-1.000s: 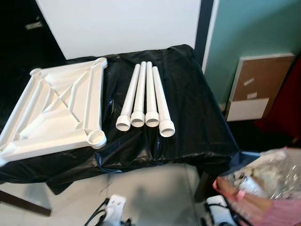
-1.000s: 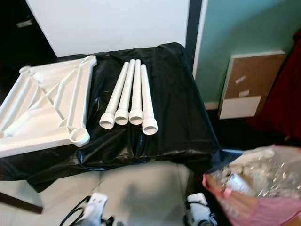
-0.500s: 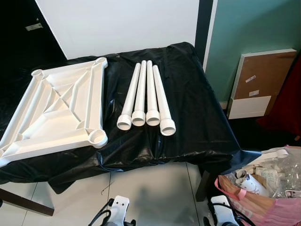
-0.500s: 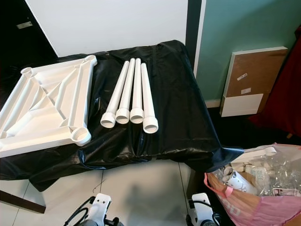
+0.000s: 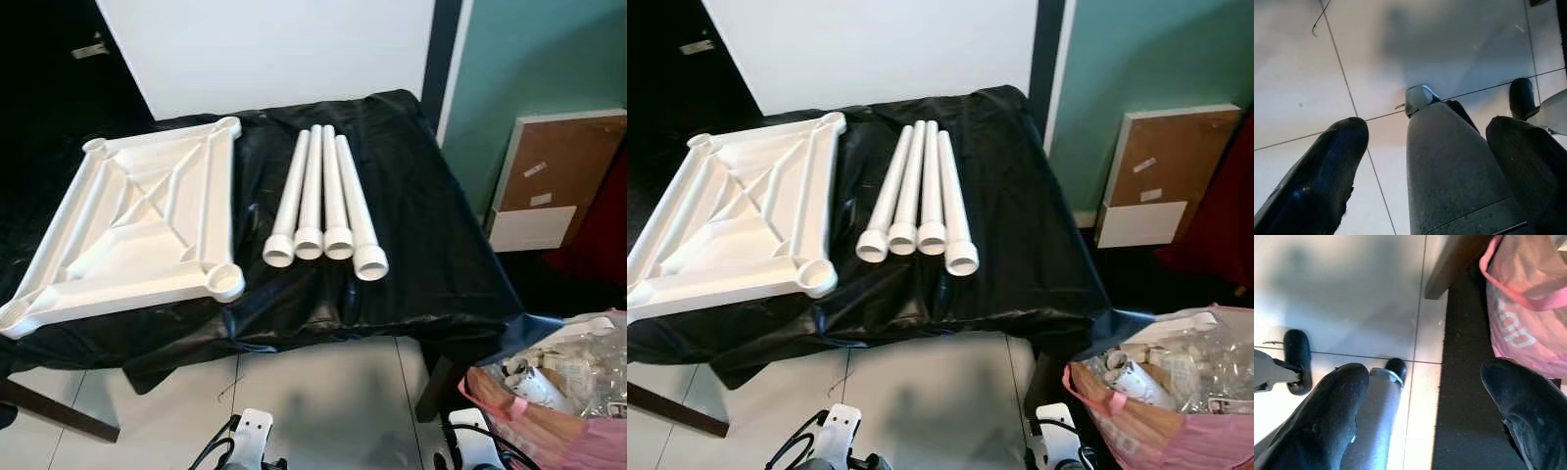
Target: Building children table
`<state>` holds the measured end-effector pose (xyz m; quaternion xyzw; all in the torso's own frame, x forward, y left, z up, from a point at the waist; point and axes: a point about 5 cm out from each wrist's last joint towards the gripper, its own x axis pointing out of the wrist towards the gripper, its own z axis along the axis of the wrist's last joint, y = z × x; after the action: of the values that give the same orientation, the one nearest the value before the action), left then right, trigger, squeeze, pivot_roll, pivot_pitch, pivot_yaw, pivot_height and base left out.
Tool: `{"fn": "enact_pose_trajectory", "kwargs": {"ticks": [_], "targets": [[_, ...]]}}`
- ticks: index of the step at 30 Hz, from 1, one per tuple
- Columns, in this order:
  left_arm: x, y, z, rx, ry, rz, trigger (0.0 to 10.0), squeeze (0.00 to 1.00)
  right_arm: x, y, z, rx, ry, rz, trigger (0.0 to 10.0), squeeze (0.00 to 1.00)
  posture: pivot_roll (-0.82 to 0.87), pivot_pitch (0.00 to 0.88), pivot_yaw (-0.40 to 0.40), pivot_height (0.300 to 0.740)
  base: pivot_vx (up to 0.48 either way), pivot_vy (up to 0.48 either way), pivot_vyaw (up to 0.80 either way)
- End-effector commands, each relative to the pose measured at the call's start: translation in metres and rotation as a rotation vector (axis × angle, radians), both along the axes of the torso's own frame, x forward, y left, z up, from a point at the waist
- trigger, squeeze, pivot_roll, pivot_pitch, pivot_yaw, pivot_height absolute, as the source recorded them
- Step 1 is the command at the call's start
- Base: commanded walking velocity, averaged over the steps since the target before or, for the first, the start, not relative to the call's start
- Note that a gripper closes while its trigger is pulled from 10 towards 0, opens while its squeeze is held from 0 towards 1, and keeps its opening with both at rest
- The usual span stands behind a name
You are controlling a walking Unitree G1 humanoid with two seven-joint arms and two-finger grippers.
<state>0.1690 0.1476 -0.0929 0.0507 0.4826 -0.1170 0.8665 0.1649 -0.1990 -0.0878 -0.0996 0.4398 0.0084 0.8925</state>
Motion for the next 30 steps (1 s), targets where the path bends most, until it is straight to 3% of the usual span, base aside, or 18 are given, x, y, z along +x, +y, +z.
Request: {"fn": "enact_pose_trajectory", "kwargs": {"ticks": [1,30], "targets": [[-0.0046,0.0018,-0.0023,0.002,0.026,0.015,10.0,0.00,-0.0107,0.0015,-0.0049,0.010,0.034,-0.009,10.0,0.00,-0.12,0.000,0.070,0.740,0.000,0.394,0.00],[-0.0100,-0.0018,-0.0044,-0.002,0.035,0.008,10.0,0.00,-0.0098,0.0051,-0.0046,0.024,0.015,-0.023,10.0,0.00,-0.12,0.000,0.072,0.740,0.000,0.406,0.00]]}}
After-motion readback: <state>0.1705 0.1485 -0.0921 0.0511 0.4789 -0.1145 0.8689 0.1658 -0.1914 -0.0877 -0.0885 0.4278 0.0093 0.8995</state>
